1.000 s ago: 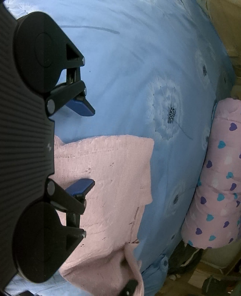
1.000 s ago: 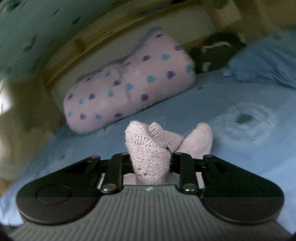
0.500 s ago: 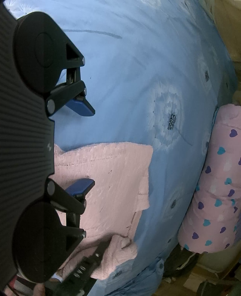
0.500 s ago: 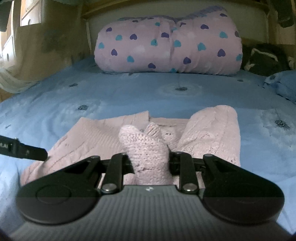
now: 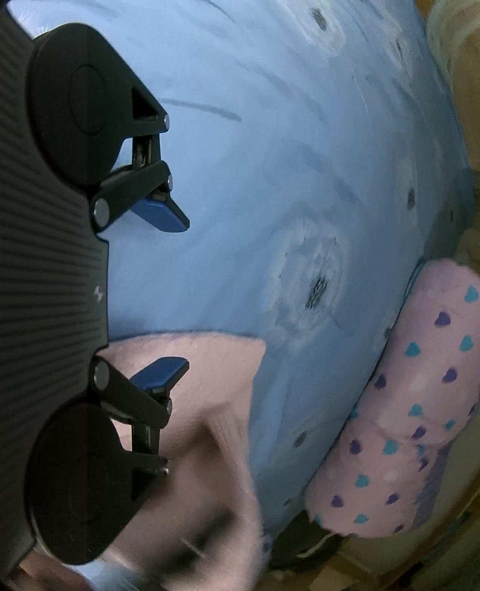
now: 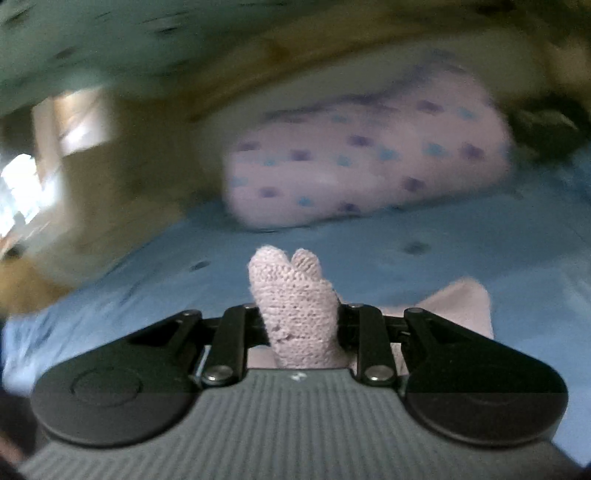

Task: Fold small clothes

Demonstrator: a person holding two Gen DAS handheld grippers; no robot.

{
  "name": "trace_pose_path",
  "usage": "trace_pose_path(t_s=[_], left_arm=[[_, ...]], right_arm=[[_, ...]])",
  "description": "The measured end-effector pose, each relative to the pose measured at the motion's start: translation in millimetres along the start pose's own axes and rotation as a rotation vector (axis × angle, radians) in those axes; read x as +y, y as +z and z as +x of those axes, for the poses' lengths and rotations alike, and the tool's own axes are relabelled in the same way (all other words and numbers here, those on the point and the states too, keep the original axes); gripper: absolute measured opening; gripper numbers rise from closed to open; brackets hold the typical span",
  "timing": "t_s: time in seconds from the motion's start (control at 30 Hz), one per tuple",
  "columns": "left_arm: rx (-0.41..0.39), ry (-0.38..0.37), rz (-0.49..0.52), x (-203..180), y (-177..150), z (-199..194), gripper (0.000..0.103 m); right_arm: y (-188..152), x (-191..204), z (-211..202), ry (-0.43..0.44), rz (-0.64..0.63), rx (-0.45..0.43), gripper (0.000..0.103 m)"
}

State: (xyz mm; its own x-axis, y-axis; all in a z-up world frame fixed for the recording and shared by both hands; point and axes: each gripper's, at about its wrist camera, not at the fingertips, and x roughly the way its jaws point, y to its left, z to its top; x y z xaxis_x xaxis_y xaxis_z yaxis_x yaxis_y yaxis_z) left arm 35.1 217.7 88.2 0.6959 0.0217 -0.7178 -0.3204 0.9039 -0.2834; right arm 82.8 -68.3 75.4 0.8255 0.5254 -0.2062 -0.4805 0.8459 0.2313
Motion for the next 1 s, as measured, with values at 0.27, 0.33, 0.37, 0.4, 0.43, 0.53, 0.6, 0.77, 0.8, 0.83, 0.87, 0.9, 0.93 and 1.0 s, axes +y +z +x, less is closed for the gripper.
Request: trace_pose_path(t_s=[0.27, 0.33, 0.37, 0.4, 0.43, 0.53, 0.6, 0.77, 0.8, 0.83, 0.87, 0.9, 0.93, 1.0], left_arm=[[-0.013, -0.037, 0.014, -0.9, -0.1, -2.5, 0.079], [-0.018, -0.062, 0.018, -6.7, -1.5, -2.5, 0.079], [-0.018, -0.077, 0.021, -10.4, -2.3, -2.0, 0.079], [-0.017, -0.095, 0.023, -14.0, -2.6, -0.9, 0.079], [-0.018, -0.109, 0.026, -17.8, -3.0, 0.6, 0.079], [-0.016, -0.140, 0.043, -32.0, -3.0, 10.8, 0.079], [-0.020, -0.147, 0.045, -40.3, -3.5, 21.1, 0.079], [0.007, -0.157, 0.037, -52.5, -6.7, 49.9, 0.078], [0.013, -0.146, 0.053, -54.7, -6.1, 54.7, 0.078], [0.010, -0.130, 0.070, -57.1, -4.7, 58.3, 0.077], [0.005, -0.112, 0.093, -61.4, -2.9, 62.0, 0.077], [0.005, -0.107, 0.111, -64.0, -0.8, 65.3, 0.077], [0.007, -0.110, 0.127, -67.6, 1.0, 68.8, 0.076], [0.018, -0.135, 0.147, -75.3, 3.0, 76.8, 0.073]], right_arm=[[-95.2, 62.5, 21.0, 0.087, -0.320, 0.186, 0.029], [-91.7, 63.1, 16.8, 0.082, -0.301, 0.188, 0.031], [-87.9, 60.4, 16.6, 0.086, -0.273, 0.194, 0.035], [-83.6, 57.7, 16.3, 0.096, -0.244, 0.203, 0.041], [-79.1, 54.2, 14.2, 0.109, -0.212, 0.209, 0.044], [-67.4, 44.5, 1.6, 0.147, -0.142, 0.205, 0.055], [-61.5, 36.7, -11.9, 0.181, -0.110, 0.197, 0.057], [-49.2, 13.4, -37.2, 0.192, -0.057, 0.148, 0.058], [-47.4, 6.5, -42.7, 0.179, -0.049, 0.134, 0.058], [-45.9, -1.2, -46.7, 0.159, -0.045, 0.118, 0.058], [-44.3, -8.9, -48.7, 0.134, -0.045, 0.101, 0.058], [-43.1, -17.1, -49.8, 0.101, -0.046, 0.083, 0.058], [-41.9, -25.7, -47.8, 0.064, -0.040, 0.067, 0.058], [-42.3, -44.7, -39.7, -0.011, 0.003, 0.046, 0.058]])
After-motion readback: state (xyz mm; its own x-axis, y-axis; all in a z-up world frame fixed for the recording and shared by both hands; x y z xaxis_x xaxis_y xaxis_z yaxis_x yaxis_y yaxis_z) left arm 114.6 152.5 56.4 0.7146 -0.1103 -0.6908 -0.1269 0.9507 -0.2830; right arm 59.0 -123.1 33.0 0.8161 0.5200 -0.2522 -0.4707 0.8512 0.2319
